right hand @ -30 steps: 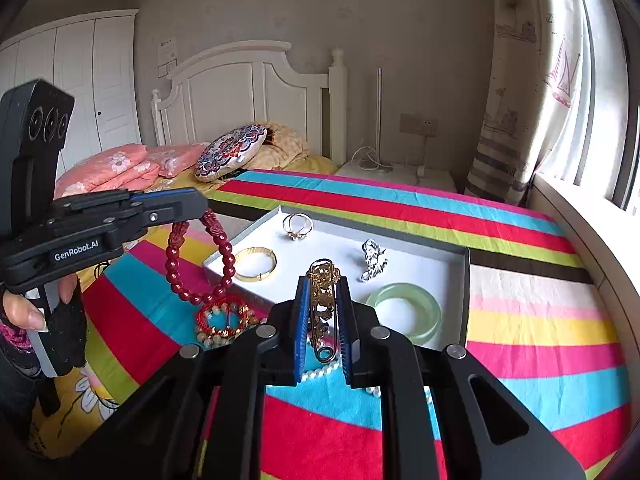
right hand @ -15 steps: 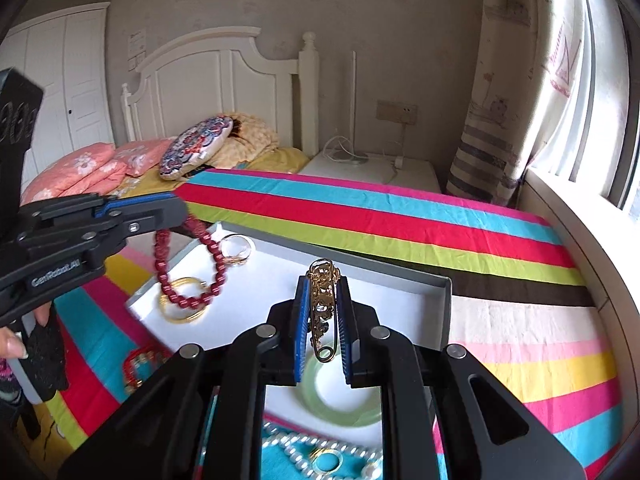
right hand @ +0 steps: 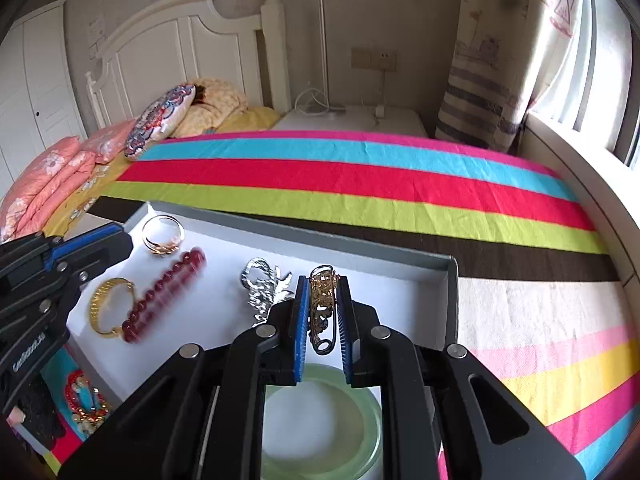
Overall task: Organize jewelry
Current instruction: 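Carry the brooch and red bead bracelet over the tray with both tools, then lower the brooch and red bead bracelet into the tray and open both tools, then withdraw both tools from the tray toward the remaining jewelry, then lower the left tool onto the red cord bracelet and grasp it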
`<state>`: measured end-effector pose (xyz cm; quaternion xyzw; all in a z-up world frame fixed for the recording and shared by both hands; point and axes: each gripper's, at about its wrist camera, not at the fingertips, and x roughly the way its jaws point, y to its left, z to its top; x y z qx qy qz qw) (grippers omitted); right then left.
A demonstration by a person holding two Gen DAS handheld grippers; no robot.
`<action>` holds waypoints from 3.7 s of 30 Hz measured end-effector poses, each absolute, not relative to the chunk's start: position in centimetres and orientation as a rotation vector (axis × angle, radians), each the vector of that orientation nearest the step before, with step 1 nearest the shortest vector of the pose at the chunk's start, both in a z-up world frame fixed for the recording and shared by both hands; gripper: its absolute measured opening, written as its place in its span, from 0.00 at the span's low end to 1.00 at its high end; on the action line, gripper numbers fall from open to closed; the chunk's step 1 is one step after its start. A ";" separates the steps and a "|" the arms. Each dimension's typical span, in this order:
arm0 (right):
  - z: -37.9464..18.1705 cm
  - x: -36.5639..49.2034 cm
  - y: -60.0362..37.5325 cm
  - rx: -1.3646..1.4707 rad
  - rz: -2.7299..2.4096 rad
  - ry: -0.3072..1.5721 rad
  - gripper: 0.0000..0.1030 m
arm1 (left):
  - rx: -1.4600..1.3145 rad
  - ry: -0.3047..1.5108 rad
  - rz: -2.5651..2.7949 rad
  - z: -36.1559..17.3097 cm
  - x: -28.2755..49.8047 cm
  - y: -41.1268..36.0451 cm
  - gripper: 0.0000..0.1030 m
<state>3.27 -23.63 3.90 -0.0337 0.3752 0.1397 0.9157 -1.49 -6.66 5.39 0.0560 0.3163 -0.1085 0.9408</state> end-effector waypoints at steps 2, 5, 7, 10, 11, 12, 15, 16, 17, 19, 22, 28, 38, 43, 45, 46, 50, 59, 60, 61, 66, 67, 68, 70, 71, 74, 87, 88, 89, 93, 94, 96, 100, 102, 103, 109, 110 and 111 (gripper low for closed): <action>3.3 3.7 -23.9 -0.060 0.280 0.791 0.14 | 0.124 0.653 -0.221 5.0 -1.4 -6.9 0.09; 3.0 3.9 -24.5 -0.045 0.274 0.805 0.15 | 0.128 0.664 -0.225 4.7 -1.4 -6.9 0.11; 3.2 3.7 -24.6 -0.039 0.276 0.799 0.16 | 0.130 0.663 -0.221 4.6 -1.7 -6.8 0.20; 3.5 3.3 -24.9 -0.017 0.287 0.799 0.41 | 0.129 0.654 -0.197 4.7 -2.1 -6.5 0.60; 3.7 3.0 -25.1 -0.010 0.292 0.792 0.51 | 0.132 0.643 -0.185 4.9 -2.3 -6.4 0.66; 4.1 2.8 -25.1 -0.009 0.297 0.781 0.51 | 0.136 0.640 -0.179 4.9 -2.5 -6.4 0.67; 5.0 1.8 -25.0 -0.025 0.307 0.751 0.51 | 0.156 0.641 -0.148 5.1 -2.9 -6.4 0.73; 5.3 1.4 -25.0 -0.021 0.314 0.741 0.51 | 0.160 0.635 -0.136 5.2 -3.2 -6.4 0.77; 5.6 0.9 -24.9 -0.014 0.321 0.734 0.51 | 0.162 0.629 -0.128 5.2 -3.5 -6.3 0.81; 6.2 0.0 -25.0 -0.002 0.334 0.720 0.55 | 0.162 0.621 -0.124 5.3 -4.0 -6.2 0.85; 6.8 -1.7 -24.8 -0.003 0.343 0.689 0.70 | 0.165 0.608 -0.112 5.5 -4.8 -6.1 0.88; 7.0 -4.8 -24.7 -0.034 0.350 0.659 0.82 | 0.131 0.593 -0.093 6.0 -6.5 -5.4 0.95; 6.5 -9.2 -27.2 0.013 0.335 0.634 0.84 | -0.071 0.555 -0.047 6.6 -11.3 0.3 0.98; 5.1 -10.8 -28.9 0.042 0.322 0.656 0.84 | -0.141 0.578 -0.018 4.9 -13.2 3.5 0.98; 4.5 -11.3 -29.3 0.051 0.316 0.662 0.84 | -0.159 0.592 -0.023 4.0 -13.8 4.3 0.98; 4.2 -11.6 -29.4 0.053 0.314 0.660 0.84 | -0.169 0.597 -0.024 3.6 -14.0 4.6 0.98; 3.6 -11.9 -29.8 0.067 0.310 0.653 0.84 | -0.223 0.571 -0.052 3.5 -14.4 5.5 0.98; 3.2 -13.9 -26.4 0.003 0.396 0.632 0.84 | -0.249 0.581 -0.073 3.0 -14.2 5.7 0.98; 3.1 -14.0 -26.2 -0.006 0.397 0.636 0.84 | -0.243 0.576 -0.078 3.1 -14.3 5.6 0.98; 2.9 -14.0 -26.0 -0.013 0.396 0.643 0.84 | -0.236 0.573 -0.083 3.1 -14.3 5.4 0.98; 1.8 -14.5 -27.4 0.008 0.373 0.669 0.84 | -0.222 0.585 -0.100 3.0 -14.1 5.1 0.98; 1.7 -14.6 -27.8 0.015 0.369 0.670 0.84 | -0.220 0.594 -0.106 3.0 -14.0 5.1 0.98; 1.6 -14.7 -28.2 0.021 0.365 0.670 0.84 | -0.215 0.611 -0.117 2.9 -13.8 5.0 0.98; 1.5 -15.0 -28.7 0.031 0.359 0.669 0.84 | -0.205 0.629 -0.124 3.0 -13.7 4.7 0.97; 1.5 -15.1 -29.0 0.036 0.357 0.668 0.84 | -0.193 0.633 -0.133 3.1 -13.7 4.4 0.96; 1.7 -15.5 -29.3 0.043 0.364 0.653 0.84 | -0.160 0.681 -0.181 3.0 -13.7 2.9 0.80; 1.1 -16.1 -27.9 0.018 0.411 0.662 0.84 | -0.068 0.827 -0.209 1.1 -11.1 -0.4 0.24; 1.1 -16.1 -27.9 0.018 0.411 0.663 0.84 | -0.072 0.856 -0.211 0.8 -10.8 -0.3 0.16; 1.1 -16.1 -27.9 0.019 0.411 0.663 0.84 | -0.077 0.864 -0.209 0.6 -10.7 -0.2 0.12; 1.0 -16.2 -27.9 0.018 0.413 0.665 0.84 | -0.088 0.850 -0.200 0.9 -11.5 0.3 0.09; 0.9 -16.2 -27.9 0.020 0.413 0.667 0.84 | -0.092 0.840 -0.190 1.0 -11.7 0.5 0.11; 0.7 -16.1 -27.9 0.023 0.414 0.670 0.84 | -0.105 0.837 -0.179 1.0 -11.9 1.0 0.33; 0.6 -16.2 -27.7 0.015 0.413 0.672 0.84 | -0.112 0.851 -0.199 0.6 -11.6 1.3 0.39; 0.6 -16.2 -27.8 0.015 0.411 0.674 0.84 | -0.092 0.864 -0.204 0.3 -11.5 1.0 0.20; 0.5 -16.2 -27.8 0.017 0.410 0.676 0.84 | -0.083 0.864 -0.210 0.3 -11.5 0.8 0.14; 1.0 -16.3 -27.2 0.000 0.423 0.668 0.84 | -0.151 0.767 -0.246 2.3 -12.7 1.3 0.04; 1.2 -16.2 -26.8 -0.008 0.433 0.670 0.84 | -0.157 0.750 -0.264 3.1 -12.8 1.4 0.04; 1.4 -16.2 -26.3 -0.018 0.445 0.669 0.84 | -0.149 0.740 -0.273 3.8 -12.8 1.3 0.04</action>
